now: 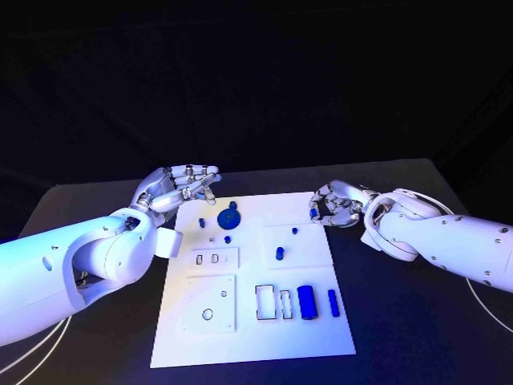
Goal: Assemble the parts on the task board
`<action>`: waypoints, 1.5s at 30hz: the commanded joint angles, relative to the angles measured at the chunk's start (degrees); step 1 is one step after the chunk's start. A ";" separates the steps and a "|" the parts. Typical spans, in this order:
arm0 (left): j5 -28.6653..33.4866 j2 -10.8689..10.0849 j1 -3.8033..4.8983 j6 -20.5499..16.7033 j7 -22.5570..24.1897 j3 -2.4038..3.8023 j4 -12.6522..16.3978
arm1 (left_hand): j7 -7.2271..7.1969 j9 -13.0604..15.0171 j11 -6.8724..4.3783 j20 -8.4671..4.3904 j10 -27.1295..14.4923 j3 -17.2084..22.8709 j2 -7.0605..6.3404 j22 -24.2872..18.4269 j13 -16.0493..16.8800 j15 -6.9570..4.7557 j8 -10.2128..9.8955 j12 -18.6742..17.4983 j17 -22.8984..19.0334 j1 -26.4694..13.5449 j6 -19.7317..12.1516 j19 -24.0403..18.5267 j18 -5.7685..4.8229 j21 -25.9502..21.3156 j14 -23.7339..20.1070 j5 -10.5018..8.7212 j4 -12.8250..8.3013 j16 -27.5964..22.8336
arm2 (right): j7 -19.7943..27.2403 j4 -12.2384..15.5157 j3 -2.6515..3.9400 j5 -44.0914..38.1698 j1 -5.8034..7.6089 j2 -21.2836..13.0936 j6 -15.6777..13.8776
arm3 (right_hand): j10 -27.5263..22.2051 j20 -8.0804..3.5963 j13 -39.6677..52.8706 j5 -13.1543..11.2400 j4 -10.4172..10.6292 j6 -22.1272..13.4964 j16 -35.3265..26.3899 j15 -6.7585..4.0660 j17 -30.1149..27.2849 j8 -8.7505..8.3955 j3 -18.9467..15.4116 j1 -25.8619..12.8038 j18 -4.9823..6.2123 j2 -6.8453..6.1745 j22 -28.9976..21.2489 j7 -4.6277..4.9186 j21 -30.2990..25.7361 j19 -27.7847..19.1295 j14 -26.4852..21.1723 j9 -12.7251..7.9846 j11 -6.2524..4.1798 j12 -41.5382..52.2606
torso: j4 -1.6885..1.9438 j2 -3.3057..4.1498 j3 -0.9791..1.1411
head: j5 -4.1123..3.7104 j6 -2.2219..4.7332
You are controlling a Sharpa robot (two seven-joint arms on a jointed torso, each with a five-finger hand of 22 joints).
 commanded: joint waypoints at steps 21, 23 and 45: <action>0.14 0.06 0.02 0.89 0.58 0.05 0.04 | -0.15 0.08 0.12 0.10 0.33 0.38 -0.18 0.16 0.00 0.19 0.31 -0.26 -0.02 0.27 -0.19 -0.50 0.74 0.32 -0.42 -0.32 -0.11 0.33 | -0.70 0.42 -0.04 -1.30 -0.08 0.35 0.84 | 1.14 -0.62 0.63 0.42 -0.22 4.00 0.51 -0.82 10.58 3.06 1.60 -0.24 -0.71 0.69 2.48 -1.29 0.98 0.99 4.84 0.78 -1.07 0.81 | -0.07 0.02 0.03 | 0.07 -0.38; 0.14 0.05 0.02 0.86 0.58 0.05 0.04 | -0.15 0.08 0.12 0.10 0.33 0.38 -0.18 0.16 0.00 0.19 0.31 -0.26 -0.02 0.27 -0.19 -0.50 0.74 0.32 -0.42 -0.32 -0.11 0.33 | -0.72 0.43 -0.04 -1.36 -0.08 0.38 0.82 | 1.29 -0.96 0.72 0.38 -0.37 5.22 0.48 -1.22 10.55 4.46 1.88 -0.38 -0.71 0.81 2.56 -1.86 0.97 1.03 4.83 1.28 -1.55 0.89 | -0.07 0.03 0.05 | -0.01 -0.34; 0.14 0.14 0.02 0.78 0.56 0.05 -0.07 | -0.15 0.08 0.12 0.10 0.33 0.38 -0.18 0.16 0.00 0.19 0.31 -0.26 -0.02 0.27 -0.19 -0.50 0.74 0.32 -0.42 -0.32 -0.11 0.33 | -4.01 2.30 -0.03 -2.07 0.68 0.73 -4.71 | 1.09 -2.01 -0.21 0.61 -0.53 4.56 0.48 -2.18 10.71 7.92 4.79 -0.91 -1.10 2.52 4.04 -2.75 2.19 2.13 4.90 2.34 -2.50 -0.11 | -0.07 0.17 -0.05 | 0.66 -0.70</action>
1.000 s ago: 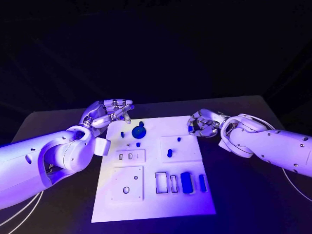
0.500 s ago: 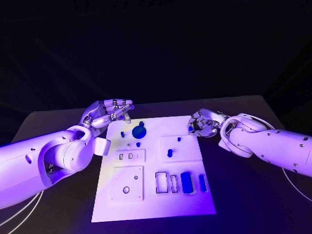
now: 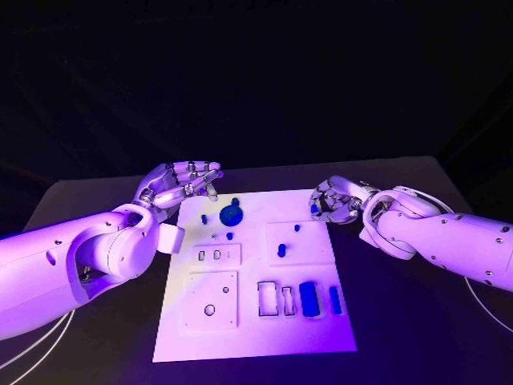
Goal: Assemble the parts on the task board
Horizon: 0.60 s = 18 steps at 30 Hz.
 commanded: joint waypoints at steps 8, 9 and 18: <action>0.12 0.53 0.02 0.82 0.56 0.04 -0.23 | -0.15 0.05 0.12 -0.05 0.33 0.38 -0.18 0.06 0.00 -0.01 0.31 -0.26 -0.02 0.27 -0.19 -0.36 0.74 0.32 -0.22 -0.32 -0.11 0.34 | -4.49 4.43 0.06 -1.99 1.01 0.48 -3.95 | -0.63 -0.17 -0.76 0.32 0.34 -0.18 0.27 -0.25 10.75 0.59 1.65 -0.45 -1.12 0.93 4.22 -0.16 0.25 0.40 5.02 -0.10 -0.04 -0.82 | -0.04 0.00 -0.02 | 0.23 -0.24; 0.12 0.54 0.02 0.81 0.56 0.04 -0.25 | -0.15 0.05 0.12 -0.05 0.33 0.38 -0.18 0.06 0.00 -0.01 0.31 -0.26 -0.02 0.27 -0.19 -0.36 0.74 0.32 -0.22 -0.32 -0.11 0.34 | -4.86 5.12 0.07 -2.14 1.06 0.50 -4.12 | -0.58 -0.18 -0.76 0.31 0.37 -0.15 0.30 -0.27 10.82 0.66 1.78 -0.51 -1.12 0.95 4.23 -0.18 0.25 0.41 5.03 -0.09 -0.06 -0.83 | -0.03 -0.01 0.00 | 0.29 -0.29; 0.12 0.47 0.03 0.77 0.53 0.04 -0.18 | -0.15 0.05 0.12 -0.05 0.33 0.38 -0.18 0.06 0.00 -0.01 0.31 -0.26 -0.02 0.27 -0.19 -0.36 0.74 0.32 -0.22 -0.32 -0.11 0.34 | -8.84 10.79 0.08 -2.47 1.22 1.98 -4.72 | -0.55 -0.23 -0.97 0.29 0.32 -0.08 0.28 -0.35 10.80 0.92 2.34 -0.59 -1.18 1.00 4.46 -0.30 0.46 0.58 5.03 -0.06 -0.16 -1.05 | -0.31 0.11 -0.17 | 0.40 -0.02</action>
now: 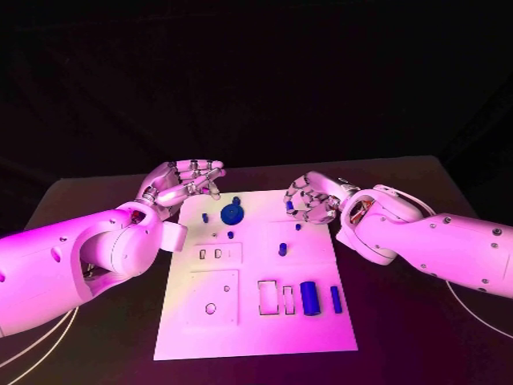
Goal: Assemble the parts on the task board
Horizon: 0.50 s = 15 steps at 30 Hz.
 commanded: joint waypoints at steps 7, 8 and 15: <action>0.12 0.31 0.03 0.83 0.53 0.04 0.17 | -0.15 0.06 0.12 -0.03 0.33 0.38 -0.18 0.07 0.00 -0.01 0.31 -0.26 -0.02 0.27 -0.20 -0.38 0.74 0.32 -0.23 -0.32 -0.11 0.34 | -6.18 4.80 -0.04 0.04 -0.44 2.97 -0.02 | -0.40 -0.06 -0.35 0.08 -0.14 0.08 0.19 -0.39 10.60 0.33 0.41 -0.09 -1.15 0.37 4.34 -0.14 -0.03 0.32 4.98 0.15 -0.33 -0.45 | -0.60 0.13 -0.48 | 0.25 0.46; 0.12 0.35 0.03 0.84 0.54 0.04 0.16 | -0.15 0.06 0.12 -0.03 0.33 0.38 -0.18 0.07 0.00 -0.01 0.31 -0.26 -0.02 0.27 -0.20 -0.38 0.74 0.32 -0.23 -0.32 -0.11 0.34 | -6.45 5.20 -0.06 0.13 -0.56 3.34 0.16 | -0.40 -0.06 -0.35 0.08 -0.14 0.08 0.19 -0.39 10.60 0.33 0.41 -0.09 -1.15 0.37 4.34 -0.14 -0.03 0.32 4.98 0.15 -0.33 -0.45 | -0.61 0.14 -0.55 | 0.31 0.46; 0.12 0.53 0.03 0.94 0.62 0.05 0.04 | -0.15 0.06 0.12 -0.03 0.33 0.38 -0.18 0.07 0.00 -0.01 0.31 -0.26 -0.02 0.27 -0.20 -0.38 0.74 0.32 -0.23 -0.32 -0.11 0.34 | -8.09 5.88 -0.32 -0.67 -1.50 6.58 1.37 | -0.37 -0.08 -0.35 0.06 -0.14 0.05 0.22 -0.39 10.68 0.35 0.45 -0.16 -1.17 0.34 4.40 -0.13 0.03 0.36 5.00 0.14 -0.33 -0.47 | -0.55 0.07 -1.01 | 1.11 0.31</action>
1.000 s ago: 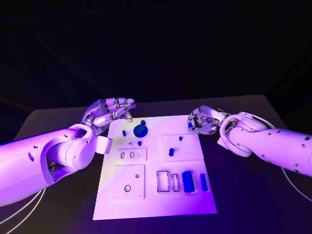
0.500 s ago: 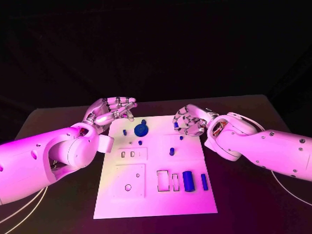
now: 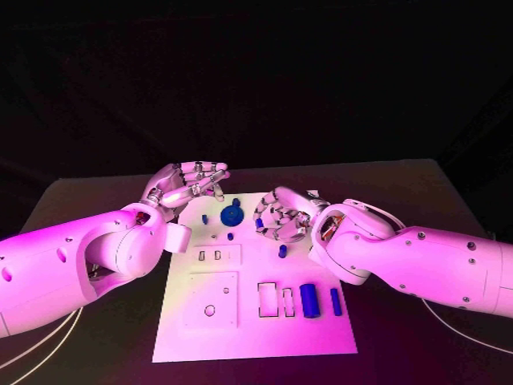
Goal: Assemble the parts on the task board
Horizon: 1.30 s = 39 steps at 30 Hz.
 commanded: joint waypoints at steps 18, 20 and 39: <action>0.11 0.39 0.02 0.87 0.78 0.06 -0.40 | -0.13 0.14 0.13 0.00 0.36 0.69 -0.18 0.32 -0.01 0.01 0.33 -0.29 -0.06 0.25 -0.20 -0.66 0.74 0.73 -0.33 -0.34 -0.27 0.51 | -6.10 -3.82 -0.87 -5.35 -2.88 9.58 2.56 | -0.10 -0.09 0.06 0.07 -0.03 0.15 0.17 -0.40 10.52 0.27 0.40 -0.17 -1.12 0.40 4.22 -0.03 -0.20 0.23 4.97 0.03 -0.15 -0.23 | 0.05 0.03 -0.06 | 1.41 -0.63; 0.11 0.44 0.02 0.87 0.78 0.06 -0.44 | -0.13 0.14 0.13 0.00 0.36 0.69 -0.18 0.32 -0.01 0.01 0.33 -0.29 -0.06 0.25 -0.20 -0.66 0.74 0.73 -0.33 -0.34 -0.27 0.51 | -6.28 -4.51 -0.94 -5.88 -3.19 10.52 2.72 | -0.10 -0.10 0.04 0.06 -0.05 0.14 0.18 -0.40 10.56 0.29 0.42 -0.18 -1.12 0.39 4.25 -0.03 -0.18 0.25 4.97 0.03 -0.16 -0.25 | 0.02 0.03 -0.03 | 1.53 -0.80; 0.11 0.56 0.02 0.93 0.71 0.06 -0.64 | -0.13 0.14 0.13 0.00 0.36 0.69 -0.18 0.32 -0.01 0.01 0.33 -0.29 -0.06 0.25 -0.20 -0.66 0.74 0.73 -0.33 -0.34 -0.27 0.51 | -8.97 -6.84 -1.18 -8.50 -4.61 13.45 2.64 | -0.15 -0.12 -0.11 0.00 -0.11 0.08 0.14 -0.41 10.49 0.35 0.45 -0.35 -1.10 0.17 4.18 -0.01 -0.29 0.21 4.96 0.03 -0.15 -0.39 | -0.04 -0.02 -0.17 | 2.10 -1.61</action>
